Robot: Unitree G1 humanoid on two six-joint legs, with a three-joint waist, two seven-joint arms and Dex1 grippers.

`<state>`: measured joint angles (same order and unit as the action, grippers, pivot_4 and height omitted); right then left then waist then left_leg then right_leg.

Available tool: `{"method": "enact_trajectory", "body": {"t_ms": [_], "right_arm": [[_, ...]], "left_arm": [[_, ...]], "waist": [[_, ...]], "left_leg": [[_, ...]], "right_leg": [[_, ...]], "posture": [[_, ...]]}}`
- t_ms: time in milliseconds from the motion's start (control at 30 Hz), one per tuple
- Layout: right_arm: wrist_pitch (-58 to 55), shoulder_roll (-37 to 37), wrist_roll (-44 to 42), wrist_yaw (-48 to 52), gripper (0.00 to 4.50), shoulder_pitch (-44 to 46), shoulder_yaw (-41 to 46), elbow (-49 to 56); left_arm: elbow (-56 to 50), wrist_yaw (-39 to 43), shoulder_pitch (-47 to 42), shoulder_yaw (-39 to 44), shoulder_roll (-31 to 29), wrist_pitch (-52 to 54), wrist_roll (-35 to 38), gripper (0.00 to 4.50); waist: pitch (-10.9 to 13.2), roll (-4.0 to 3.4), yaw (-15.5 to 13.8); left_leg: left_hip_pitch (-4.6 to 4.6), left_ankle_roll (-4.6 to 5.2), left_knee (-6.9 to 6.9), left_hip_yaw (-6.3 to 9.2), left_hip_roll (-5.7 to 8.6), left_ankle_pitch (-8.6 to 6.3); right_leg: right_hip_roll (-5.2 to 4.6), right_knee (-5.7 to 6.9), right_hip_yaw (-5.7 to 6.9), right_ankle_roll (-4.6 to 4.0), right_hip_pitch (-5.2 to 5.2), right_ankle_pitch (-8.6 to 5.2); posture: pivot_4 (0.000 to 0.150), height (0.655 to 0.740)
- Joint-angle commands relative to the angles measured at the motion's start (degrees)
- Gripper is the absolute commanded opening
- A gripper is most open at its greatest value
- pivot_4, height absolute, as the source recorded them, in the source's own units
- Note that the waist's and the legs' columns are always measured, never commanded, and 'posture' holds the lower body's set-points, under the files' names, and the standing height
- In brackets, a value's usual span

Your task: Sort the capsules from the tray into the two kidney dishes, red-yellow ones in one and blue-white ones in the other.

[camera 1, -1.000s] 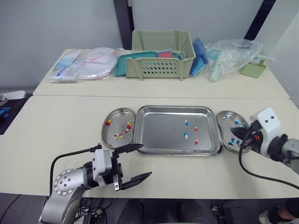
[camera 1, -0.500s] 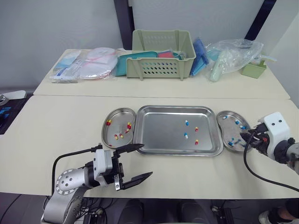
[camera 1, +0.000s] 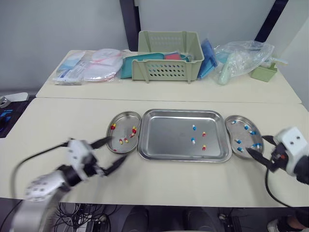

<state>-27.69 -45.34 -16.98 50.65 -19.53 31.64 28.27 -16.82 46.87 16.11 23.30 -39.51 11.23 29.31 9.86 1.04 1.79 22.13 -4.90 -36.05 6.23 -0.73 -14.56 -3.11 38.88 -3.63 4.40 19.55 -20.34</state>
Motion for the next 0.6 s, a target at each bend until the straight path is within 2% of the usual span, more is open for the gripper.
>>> {"method": "enact_trajectory", "body": {"t_ms": [33, 233, 333, 600], "right_arm": [[9.66, -1.34, -1.25, 7.51, 3.83, -4.0, 6.35, -4.43], [16.27, -2.25, -2.24, 14.47, 3.83, -8.84, 9.03, -13.54], [17.93, -2.5, -2.5, 15.02, 4.44, -8.32, 9.09, -16.92], [20.7, -3.31, -2.04, 15.68, 4.48, -8.06, 7.13, -20.19]], "left_arm": [[5.12, 1.73, 2.77, 7.23, -2.08, -0.58, 0.18, 4.5], [15.34, 4.46, 7.79, 13.0, -3.18, -1.33, -0.84, 4.5], [18.37, 5.17, 10.04, 14.12, -2.79, -2.52, -1.75, 4.5], [17.5, 5.62, 11.64, 14.82, -2.36, -2.14, -1.23, 4.5]], "waist": [[0.07, 0.06, 0.11], [0.19, 0.27, 0.2], [0.24, 0.35, 0.09], [0.26, 0.39, 0.05]], "left_leg": [[-0.09, 0.0, 0.0, -0.03, 0.0, 0.0], [-0.31, 0.0, 0.07, -0.06, -0.04, -0.01], [-0.3, -0.01, 0.06, -0.06, -0.04, -0.01], [-0.28, -0.01, 0.07, -0.05, -0.04, -0.01]], "right_leg": [[0.0, -0.01, -0.03, 0.0, -0.08, 0.0], [0.01, -0.02, -0.04, -0.03, -0.24, -0.02], [0.0, -0.03, -0.04, -0.03, -0.25, -0.02], [-0.01, -0.03, -0.04, -0.03, -0.25, -0.02]], "posture": [[0.15, 0.74], [0.15, 0.74], [0.15, 0.74], [0.15, 0.74]]}}
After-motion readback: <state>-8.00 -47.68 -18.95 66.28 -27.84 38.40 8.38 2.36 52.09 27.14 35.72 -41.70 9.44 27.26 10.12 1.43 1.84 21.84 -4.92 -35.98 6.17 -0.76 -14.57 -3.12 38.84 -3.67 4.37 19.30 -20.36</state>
